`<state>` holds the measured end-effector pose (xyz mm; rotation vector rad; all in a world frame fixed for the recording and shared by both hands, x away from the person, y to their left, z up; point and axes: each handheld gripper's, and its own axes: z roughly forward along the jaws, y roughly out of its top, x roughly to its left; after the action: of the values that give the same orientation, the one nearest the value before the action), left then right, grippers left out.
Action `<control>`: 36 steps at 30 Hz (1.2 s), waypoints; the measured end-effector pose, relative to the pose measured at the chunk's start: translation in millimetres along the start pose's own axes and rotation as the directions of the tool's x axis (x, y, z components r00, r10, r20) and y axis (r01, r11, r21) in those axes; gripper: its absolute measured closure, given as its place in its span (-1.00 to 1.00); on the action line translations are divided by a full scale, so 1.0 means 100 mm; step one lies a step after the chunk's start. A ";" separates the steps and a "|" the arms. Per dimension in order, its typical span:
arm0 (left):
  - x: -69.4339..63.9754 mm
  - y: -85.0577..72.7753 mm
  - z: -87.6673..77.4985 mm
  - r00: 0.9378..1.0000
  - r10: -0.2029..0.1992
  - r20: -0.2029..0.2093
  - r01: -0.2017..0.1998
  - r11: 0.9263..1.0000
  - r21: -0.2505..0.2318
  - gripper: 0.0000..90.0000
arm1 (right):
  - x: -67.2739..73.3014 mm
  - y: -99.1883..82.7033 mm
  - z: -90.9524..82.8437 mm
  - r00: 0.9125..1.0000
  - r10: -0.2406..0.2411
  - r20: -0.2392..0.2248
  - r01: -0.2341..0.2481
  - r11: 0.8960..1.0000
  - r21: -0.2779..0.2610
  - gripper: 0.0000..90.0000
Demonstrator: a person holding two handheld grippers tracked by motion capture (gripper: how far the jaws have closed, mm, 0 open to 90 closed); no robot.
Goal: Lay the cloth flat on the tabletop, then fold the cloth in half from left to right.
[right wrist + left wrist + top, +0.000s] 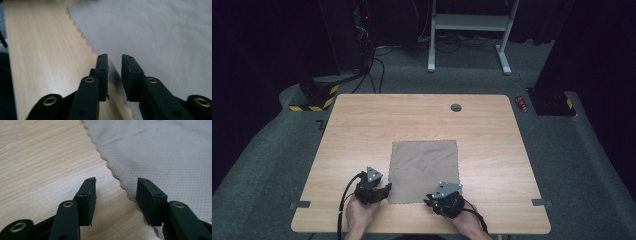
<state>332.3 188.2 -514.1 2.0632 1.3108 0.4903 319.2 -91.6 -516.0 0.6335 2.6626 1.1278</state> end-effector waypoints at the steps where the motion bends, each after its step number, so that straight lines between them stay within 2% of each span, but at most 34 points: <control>1: 0.00 0.02 0.02 1.000 -0.012 0.008 0.012 1.000 -0.009 0.10 | -0.01 0.05 0.04 1.000 0.003 0.009 -0.003 1.000 -0.009 0.59; 5: 0.04 0.15 0.17 0.999 -0.035 0.024 0.035 0.999 -0.036 0.04 | 0.00 0.18 0.18 1.000 0.017 0.006 -0.017 0.999 -0.034 0.50; 8: 0.06 0.28 0.31 0.999 -0.044 0.019 0.045 0.997 -0.056 0.03 | 0.04 0.26 0.31 1.000 0.001 0.023 0.000 0.999 -0.038 0.47; 10: 0.07 0.34 0.37 0.999 -0.036 0.009 0.037 0.998 -0.056 0.03 | 0.06 0.29 0.38 1.000 0.003 0.025 -0.002 1.000 -0.031 0.46; 12: 0.08 0.40 0.44 1.000 -0.004 -0.023 0.003 0.999 -0.042 0.03 | 0.08 0.31 0.44 1.000 0.009 0.022 -0.008 1.000 -0.030 0.41; 14: 0.11 0.43 0.48 1.000 0.005 -0.031 -0.007 0.999 -0.043 0.02 | 0.09 0.32 0.45 1.000 0.009 0.025 -0.008 0.999 -0.031 0.40; 21: 0.18 0.42 0.47 0.999 0.002 -0.034 -0.004 0.999 -0.041 -0.07 | 0.13 0.32 0.45 0.999 -0.008 0.037 0.009 1.000 -0.028 0.27; 23: 0.22 0.42 0.47 0.999 -0.008 -0.035 0.007 0.999 -0.045 -0.04 | 0.14 0.34 0.45 0.999 0.002 0.042 -0.001 1.000 -0.016 0.26; 28: 0.35 0.42 0.46 0.998 -0.070 -0.008 0.069 0.995 -0.074 -0.04 | 0.16 0.40 0.47 0.999 0.029 0.020 -0.029 1.000 0.002 0.19; 29: 0.38 0.42 0.45 0.997 -0.079 -0.006 0.078 0.994 -0.082 -0.04 | 0.16 0.41 0.47 1.000 0.023 0.014 -0.023 1.000 -0.002 0.19; 31: 0.42 0.46 0.47 0.998 -0.068 -0.003 0.068 0.996 -0.050 -0.06 | 0.19 0.45 0.47 1.000 0.010 0.003 -0.010 1.000 -0.015 0.17; 32: 0.44 0.49 0.47 0.997 -0.075 0.001 0.075 0.996 -0.048 -0.08 | 0.20 0.46 0.47 1.000 0.007 0.002 -0.007 1.000 -0.014 0.17; 33: 0.46 0.51 0.46 0.997 -0.081 0.002 0.081 0.995 -0.063 -0.08 | 0.21 0.47 0.48 1.000 0.000 -0.004 0.000 1.000 -0.024 0.17; 35: 0.50 0.57 0.46 0.996 -0.090 0.016 0.091 0.995 -0.052 -0.10 | 0.22 0.48 0.50 1.000 -0.002 -0.011 0.001 1.000 -0.022 0.17; 36: 0.52 0.61 0.47 0.995 -0.095 0.016 0.096 0.993 -0.068 -0.11 | 0.22 0.48 0.51 1.000 -0.004 -0.017 0.003 1.000 -0.026 0.18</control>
<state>423.6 202.3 -507.9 1.9341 1.3593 0.4721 331.3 -19.2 -516.5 0.6172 2.6579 1.1701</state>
